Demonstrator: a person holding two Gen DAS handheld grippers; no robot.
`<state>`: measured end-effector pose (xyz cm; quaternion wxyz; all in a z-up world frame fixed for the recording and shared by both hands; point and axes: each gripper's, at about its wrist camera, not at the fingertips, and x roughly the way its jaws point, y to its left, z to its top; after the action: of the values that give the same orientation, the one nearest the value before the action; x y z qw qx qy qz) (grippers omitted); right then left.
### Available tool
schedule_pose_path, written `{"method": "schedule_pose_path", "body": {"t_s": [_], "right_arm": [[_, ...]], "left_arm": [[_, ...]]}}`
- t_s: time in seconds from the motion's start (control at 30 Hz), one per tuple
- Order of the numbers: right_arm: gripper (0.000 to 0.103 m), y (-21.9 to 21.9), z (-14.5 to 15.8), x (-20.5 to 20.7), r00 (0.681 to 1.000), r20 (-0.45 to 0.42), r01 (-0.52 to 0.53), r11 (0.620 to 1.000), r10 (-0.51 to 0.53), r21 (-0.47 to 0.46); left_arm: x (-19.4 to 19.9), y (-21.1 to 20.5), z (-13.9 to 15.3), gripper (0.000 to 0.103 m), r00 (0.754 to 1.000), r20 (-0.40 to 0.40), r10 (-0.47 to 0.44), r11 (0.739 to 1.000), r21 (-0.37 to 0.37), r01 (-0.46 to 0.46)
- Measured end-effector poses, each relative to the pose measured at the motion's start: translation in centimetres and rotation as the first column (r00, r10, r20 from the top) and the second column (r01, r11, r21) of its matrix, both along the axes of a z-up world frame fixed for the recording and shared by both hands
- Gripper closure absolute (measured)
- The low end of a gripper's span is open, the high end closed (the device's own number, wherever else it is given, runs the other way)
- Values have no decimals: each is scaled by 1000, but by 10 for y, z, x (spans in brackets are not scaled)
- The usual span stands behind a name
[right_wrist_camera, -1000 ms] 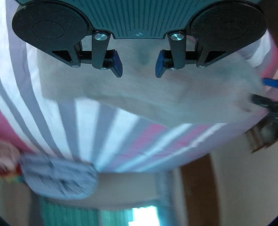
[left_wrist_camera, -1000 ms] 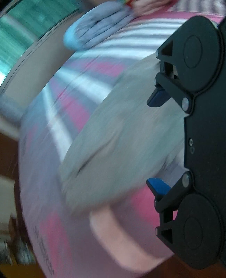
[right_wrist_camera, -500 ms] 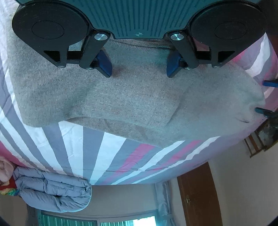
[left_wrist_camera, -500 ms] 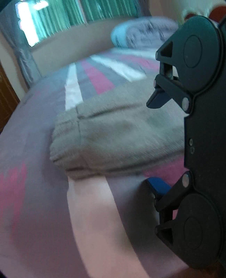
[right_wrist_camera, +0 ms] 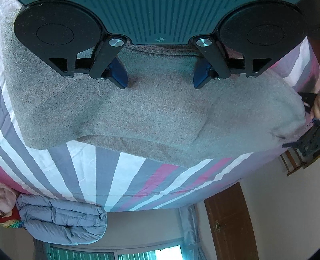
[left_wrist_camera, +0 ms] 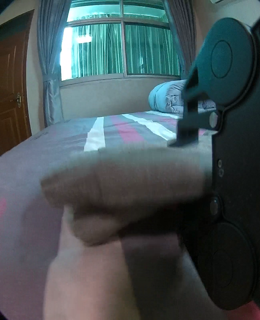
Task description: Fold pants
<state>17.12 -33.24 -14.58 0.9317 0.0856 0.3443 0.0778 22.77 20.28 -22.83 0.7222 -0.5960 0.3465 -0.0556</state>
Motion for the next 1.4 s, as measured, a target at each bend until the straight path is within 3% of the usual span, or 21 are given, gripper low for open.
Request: {"method": "schedule_pose_path", "body": {"t_s": [0.17,0.23,0.33,0.4,0.47,0.57,0.67,0.77,0.8,0.9,0.93,1.0,1.1,1.17,1.2,1.23,1.3,1.4], "right_arm": [[30,0,5,1,1000,-10,5,1000,-5,-8],[30,4,12,0,1000,1,13,1000,-13,-25],[30,13,17,4,1000,15,0,1000,0,-19],[29,24,7,12,999,-30,-30,996,27,-78],[24,30,2,16,999,-26,-43,991,40,-128],[23,19,6,23,997,-67,-46,997,42,-60],[23,-12,15,15,998,-68,9,997,-3,81],[23,-53,24,-3,993,-63,107,981,-98,162],[23,-68,26,-10,991,-57,132,975,-124,176],[22,-112,34,-29,983,-48,182,957,-176,227],[23,-127,35,-35,981,-53,196,947,-188,254],[22,-153,37,-45,973,-57,229,923,-222,310],[22,-179,40,-55,971,-70,235,876,-227,421],[22,-185,43,-57,975,-68,219,860,-212,461],[22,-187,47,-57,976,-64,215,856,-209,470],[22,-189,48,-58,976,-60,211,852,-208,479],[17,-190,51,-57,980,-59,192,830,-190,523],[11,-186,56,-61,979,-54,192,813,-195,550]], "left_arm": [[-4,-1,11,94,1000,2,-11,995,100,11],[-6,-8,32,94,998,40,-47,978,207,38],[-6,-24,65,94,987,105,-119,950,300,83],[-10,-41,93,94,971,152,-186,917,381,116],[-14,-70,121,94,939,190,-287,854,495,161],[-25,-126,156,94,862,212,-461,730,643,233],[-43,-189,173,94,762,176,-623,583,754,303],[-65,-264,173,94,641,72,-764,379,855,355],[-75,-283,167,94,608,35,-793,322,871,370],[-104,-343,136,94,500,-123,-857,116,899,421],[-113,-359,124,91,482,-171,-859,52,908,416],[-129,-381,108,84,478,-243,-844,-50,923,381],[-142,-394,109,76,480,-267,-836,-93,930,355],[-150,-393,118,62,463,-261,-847,-131,947,294],[-150,-392,122,55,455,-255,-853,-127,948,293],[-151,-388,125,44,457,-249,-854,-113,946,304],[-146,-375,130,44,476,-234,-848,-77,942,326],[-136,-358,137,36,512,-199,-835,13,925,380]]}}
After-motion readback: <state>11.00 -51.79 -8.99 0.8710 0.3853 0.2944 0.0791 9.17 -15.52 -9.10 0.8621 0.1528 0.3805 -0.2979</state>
